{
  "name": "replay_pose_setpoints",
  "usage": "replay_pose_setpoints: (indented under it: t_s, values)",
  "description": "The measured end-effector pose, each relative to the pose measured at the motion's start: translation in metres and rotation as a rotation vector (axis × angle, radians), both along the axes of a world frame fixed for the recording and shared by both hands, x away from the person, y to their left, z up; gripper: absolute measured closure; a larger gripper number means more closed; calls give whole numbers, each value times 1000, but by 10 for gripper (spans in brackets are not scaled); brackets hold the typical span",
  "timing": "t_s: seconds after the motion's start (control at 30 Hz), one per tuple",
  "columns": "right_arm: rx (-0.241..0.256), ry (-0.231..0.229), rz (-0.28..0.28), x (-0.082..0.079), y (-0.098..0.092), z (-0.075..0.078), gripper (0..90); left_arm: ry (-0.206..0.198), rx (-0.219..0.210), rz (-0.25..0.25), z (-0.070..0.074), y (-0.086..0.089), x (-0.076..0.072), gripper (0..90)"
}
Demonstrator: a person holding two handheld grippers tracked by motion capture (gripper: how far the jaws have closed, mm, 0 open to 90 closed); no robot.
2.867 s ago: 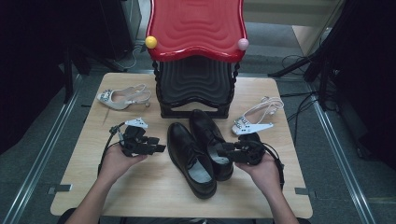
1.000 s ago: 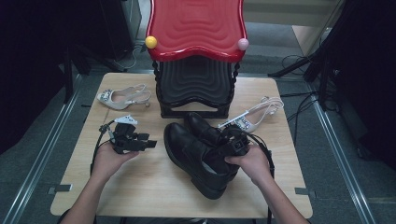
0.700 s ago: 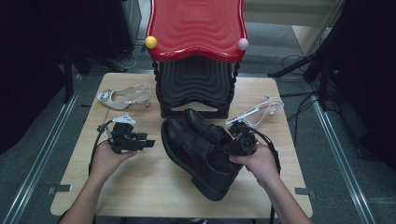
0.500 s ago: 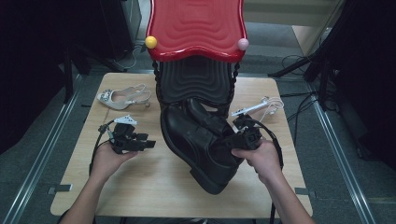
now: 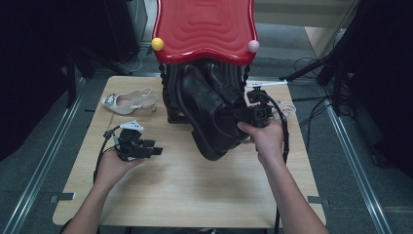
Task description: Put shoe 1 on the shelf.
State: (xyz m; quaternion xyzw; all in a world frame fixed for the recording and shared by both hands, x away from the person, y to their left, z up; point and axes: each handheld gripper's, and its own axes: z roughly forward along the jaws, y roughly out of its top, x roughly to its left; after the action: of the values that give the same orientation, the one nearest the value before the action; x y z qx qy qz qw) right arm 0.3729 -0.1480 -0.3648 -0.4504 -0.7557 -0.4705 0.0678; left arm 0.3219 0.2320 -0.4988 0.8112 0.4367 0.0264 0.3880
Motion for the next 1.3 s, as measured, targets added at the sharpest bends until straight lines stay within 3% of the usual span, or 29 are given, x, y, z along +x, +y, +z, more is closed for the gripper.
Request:
replay_pose_setpoints:
  t_s: [0.3, 0.43, 0.5, 0.63, 0.77, 1.07, 1.17, 1.2, 1.27, 1.3]
  values:
    - [-5, -33, -196, 29, 18, -3, 821, 0, -8, -2, 0, -1, 0, 460]
    - [-23, -83, -291, 36, 31, -7, 820, 0, -4, -11, 0, 0, 0, 461]
    - [-24, -86, -318, 41, 37, -11, 820, -3, -4, -9, 0, 0, 0, 461]
    - [-94, -117, -334, 45, 54, -14, 821, -2, -6, -11, 0, 0, 0, 461]
    - [-126, -119, -366, 48, 67, -15, 820, -6, -16, -8, 1, 1, 0, 462]
    - [-82, -103, -475, 62, 82, -12, 817, -7, -28, -3, 1, 1, 0, 462]
    - [-101, -93, -524, 65, 91, -11, 812, -7, -31, -5, 1, 1, 0, 463]
    - [-104, -145, -495, 69, 93, -13, 806, -7, -32, -5, 1, 1, 0, 463]
    - [-116, -94, -536, 69, 100, -12, 790, -8, -33, -6, 1, 1, 0, 463]
    - [-117, -140, -510, 72, 101, -14, 785, -7, -33, -6, 1, 1, 0, 463]
